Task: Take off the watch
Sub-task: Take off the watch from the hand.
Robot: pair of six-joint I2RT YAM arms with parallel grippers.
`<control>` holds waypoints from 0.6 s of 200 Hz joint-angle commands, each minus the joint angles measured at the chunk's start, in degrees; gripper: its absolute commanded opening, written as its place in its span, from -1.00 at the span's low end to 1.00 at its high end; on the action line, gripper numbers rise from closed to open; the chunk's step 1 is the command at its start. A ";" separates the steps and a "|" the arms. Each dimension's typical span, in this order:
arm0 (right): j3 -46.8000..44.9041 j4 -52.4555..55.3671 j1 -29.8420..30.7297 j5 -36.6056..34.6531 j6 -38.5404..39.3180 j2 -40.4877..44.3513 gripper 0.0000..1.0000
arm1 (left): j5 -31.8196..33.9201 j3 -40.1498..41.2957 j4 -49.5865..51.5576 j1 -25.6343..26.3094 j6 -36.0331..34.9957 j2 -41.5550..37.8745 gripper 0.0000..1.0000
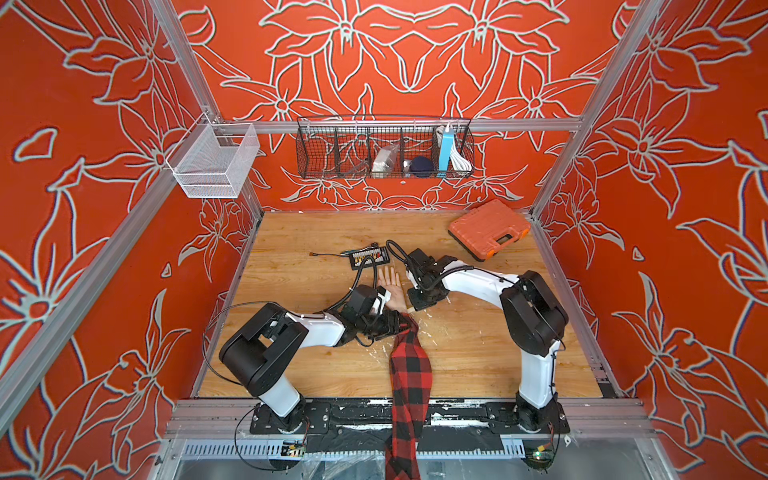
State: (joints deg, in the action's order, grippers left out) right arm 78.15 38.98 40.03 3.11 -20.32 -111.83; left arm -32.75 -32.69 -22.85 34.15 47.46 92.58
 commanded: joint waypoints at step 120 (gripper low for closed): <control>0.56 1.34 -0.69 -2.53 0.01 2.04 -0.99 | 3.10 -2.97 0.70 0.28 -0.15 -1.51 -0.19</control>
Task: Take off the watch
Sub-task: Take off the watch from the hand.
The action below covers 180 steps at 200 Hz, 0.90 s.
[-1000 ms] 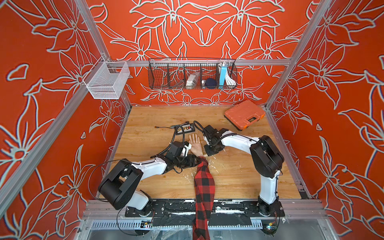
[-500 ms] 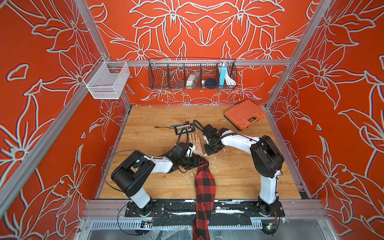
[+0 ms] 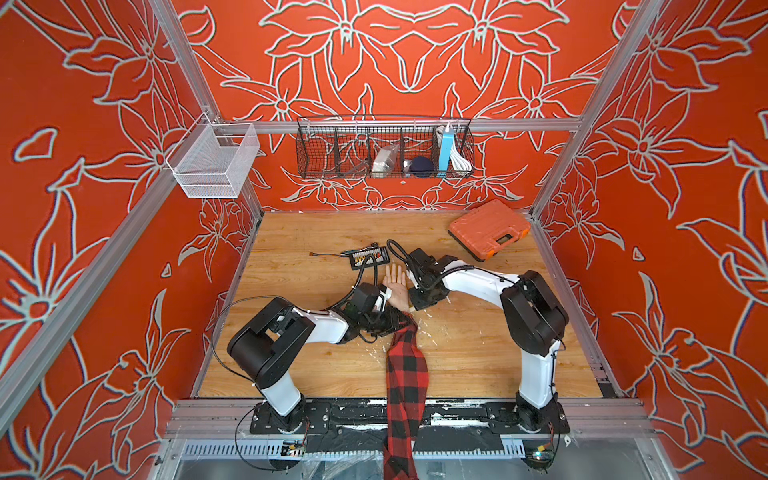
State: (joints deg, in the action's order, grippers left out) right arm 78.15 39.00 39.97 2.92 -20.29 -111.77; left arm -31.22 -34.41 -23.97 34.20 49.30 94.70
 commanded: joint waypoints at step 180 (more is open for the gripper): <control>-7.21 3.66 -18.27 -4.52 6.96 13.96 -1.00 | 6.09 -3.51 11.95 0.22 -9.91 -4.49 0.00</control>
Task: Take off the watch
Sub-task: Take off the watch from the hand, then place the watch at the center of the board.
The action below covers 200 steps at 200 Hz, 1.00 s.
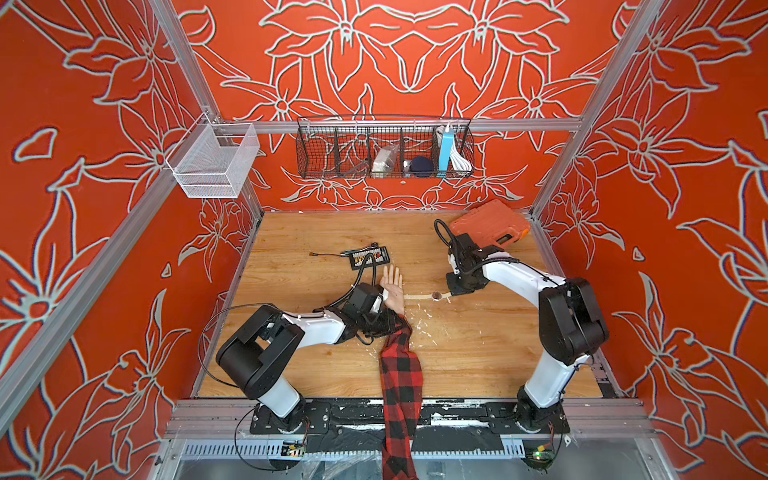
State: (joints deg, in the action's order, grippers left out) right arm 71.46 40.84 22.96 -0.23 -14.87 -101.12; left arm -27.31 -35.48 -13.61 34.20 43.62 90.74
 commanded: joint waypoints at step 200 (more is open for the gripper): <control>-2.41 9.52 0.55 -21.91 2.98 20.00 -1.00 | 14.21 -5.96 24.83 -1.07 -17.46 -15.23 0.31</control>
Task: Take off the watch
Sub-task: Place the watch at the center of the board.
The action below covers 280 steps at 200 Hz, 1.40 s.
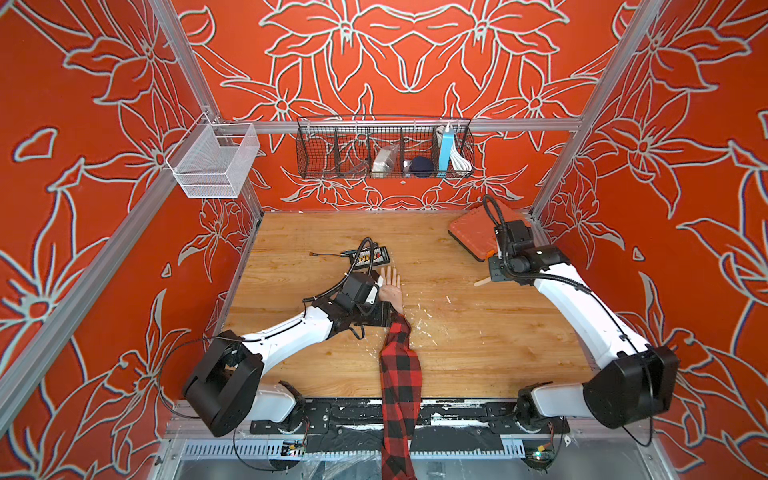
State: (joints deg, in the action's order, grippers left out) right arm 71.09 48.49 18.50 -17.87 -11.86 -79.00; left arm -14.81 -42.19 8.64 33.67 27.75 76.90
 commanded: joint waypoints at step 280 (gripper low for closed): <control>-11.49 0.60 28.85 11.87 0.48 -17.56 -0.49 | 1.47 2.02 5.88 -5.62 -3.27 -7.95 0.32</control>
State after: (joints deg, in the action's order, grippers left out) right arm 60.53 48.05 49.47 -2.98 -9.76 -98.76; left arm -13.34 -40.27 13.96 28.67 25.50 69.41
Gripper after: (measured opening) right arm 0.185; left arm 0.657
